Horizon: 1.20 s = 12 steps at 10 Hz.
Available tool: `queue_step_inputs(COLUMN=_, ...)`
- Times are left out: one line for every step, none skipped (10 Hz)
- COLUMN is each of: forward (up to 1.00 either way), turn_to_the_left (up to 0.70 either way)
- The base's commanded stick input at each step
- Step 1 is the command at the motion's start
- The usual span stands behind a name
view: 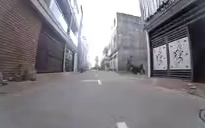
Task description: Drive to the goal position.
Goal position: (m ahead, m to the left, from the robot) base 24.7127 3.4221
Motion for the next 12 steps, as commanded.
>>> queue_step_inputs(forward=1.00, turn_to_the_left=0.00)
queue_step_inputs(forward=1.00, turn_to_the_left=0.00)
queue_step_inputs(forward=1.00, turn_to_the_left=0.00)
queue_step_inputs(forward=1.00, turn_to_the_left=0.00)
queue_step_inputs(forward=1.00, turn_to_the_left=0.00)
queue_step_inputs(forward=1.00, turn_to_the_left=0.00)
queue_step_inputs(forward=1.00, turn_to_the_left=0.00)
queue_step_inputs(forward=1.00, turn_to_the_left=0.00)
queue_step_inputs(forward=1.00, turn_to_the_left=0.00)
queue_step_inputs(forward=1.00, turn_to_the_left=0.00)
queue_step_inputs(forward=1.00, turn_to_the_left=0.00)
queue_step_inputs(forward=1.00, turn_to_the_left=0.00)
